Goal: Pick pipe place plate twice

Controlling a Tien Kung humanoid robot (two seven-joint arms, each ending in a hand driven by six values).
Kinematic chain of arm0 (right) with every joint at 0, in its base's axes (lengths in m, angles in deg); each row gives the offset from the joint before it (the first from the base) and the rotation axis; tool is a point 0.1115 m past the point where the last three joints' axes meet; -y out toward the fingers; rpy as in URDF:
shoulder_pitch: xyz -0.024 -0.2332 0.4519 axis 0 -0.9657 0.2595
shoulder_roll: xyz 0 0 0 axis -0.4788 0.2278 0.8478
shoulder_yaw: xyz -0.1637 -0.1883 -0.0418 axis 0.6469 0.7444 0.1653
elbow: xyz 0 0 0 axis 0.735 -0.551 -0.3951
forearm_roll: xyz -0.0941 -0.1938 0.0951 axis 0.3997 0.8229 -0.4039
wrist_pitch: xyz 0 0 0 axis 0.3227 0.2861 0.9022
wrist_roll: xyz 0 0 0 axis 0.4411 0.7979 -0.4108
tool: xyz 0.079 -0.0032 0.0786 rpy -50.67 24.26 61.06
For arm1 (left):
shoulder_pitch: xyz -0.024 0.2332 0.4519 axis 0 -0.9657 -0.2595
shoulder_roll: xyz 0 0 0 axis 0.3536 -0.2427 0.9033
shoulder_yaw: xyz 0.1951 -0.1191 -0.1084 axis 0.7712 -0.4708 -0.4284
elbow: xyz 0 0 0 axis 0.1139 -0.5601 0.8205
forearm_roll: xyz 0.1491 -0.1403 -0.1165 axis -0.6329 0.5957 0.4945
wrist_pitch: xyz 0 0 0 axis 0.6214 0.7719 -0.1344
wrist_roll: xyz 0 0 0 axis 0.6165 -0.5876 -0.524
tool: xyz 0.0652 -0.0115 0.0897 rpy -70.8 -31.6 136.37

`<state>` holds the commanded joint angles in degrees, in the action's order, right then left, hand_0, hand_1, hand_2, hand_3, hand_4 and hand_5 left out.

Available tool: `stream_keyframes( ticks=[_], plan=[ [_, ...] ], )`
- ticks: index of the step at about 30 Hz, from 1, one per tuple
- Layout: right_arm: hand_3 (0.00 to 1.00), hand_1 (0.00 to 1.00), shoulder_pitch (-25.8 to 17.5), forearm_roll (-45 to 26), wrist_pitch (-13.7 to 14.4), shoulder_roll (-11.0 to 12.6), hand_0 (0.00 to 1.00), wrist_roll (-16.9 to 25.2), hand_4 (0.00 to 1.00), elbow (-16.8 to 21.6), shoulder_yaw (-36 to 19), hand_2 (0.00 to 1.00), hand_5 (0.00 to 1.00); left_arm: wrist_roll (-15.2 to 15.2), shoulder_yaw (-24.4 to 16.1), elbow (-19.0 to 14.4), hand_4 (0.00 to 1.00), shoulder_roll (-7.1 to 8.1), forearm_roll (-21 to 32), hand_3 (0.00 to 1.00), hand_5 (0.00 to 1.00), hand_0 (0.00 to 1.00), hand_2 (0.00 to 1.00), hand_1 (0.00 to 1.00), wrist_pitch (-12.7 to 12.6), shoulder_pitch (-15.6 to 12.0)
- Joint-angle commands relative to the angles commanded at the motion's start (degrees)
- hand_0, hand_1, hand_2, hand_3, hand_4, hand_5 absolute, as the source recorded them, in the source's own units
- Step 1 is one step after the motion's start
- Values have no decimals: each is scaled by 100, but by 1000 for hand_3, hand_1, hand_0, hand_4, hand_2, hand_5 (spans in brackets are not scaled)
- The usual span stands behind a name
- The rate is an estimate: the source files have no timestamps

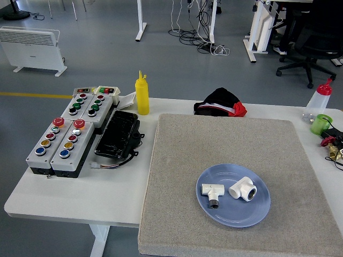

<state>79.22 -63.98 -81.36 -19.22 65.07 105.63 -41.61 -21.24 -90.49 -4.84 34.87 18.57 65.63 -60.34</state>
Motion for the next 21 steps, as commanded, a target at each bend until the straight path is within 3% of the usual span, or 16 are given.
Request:
stream_keyframes(
  ticks=[1,21],
  plan=[
    [901,853,3,23,22,2,946,-31,603,-2,5,921,540,-6,-2,-1,474,0,-9,591,998,586,600,569,-1,0],
    [893,856,-12,-2,140,27,950,-216,600,-107,34,930,567,-19,8,-4,477,-8,-17,595,998,586,602,573,-30,-38]
  ],
)
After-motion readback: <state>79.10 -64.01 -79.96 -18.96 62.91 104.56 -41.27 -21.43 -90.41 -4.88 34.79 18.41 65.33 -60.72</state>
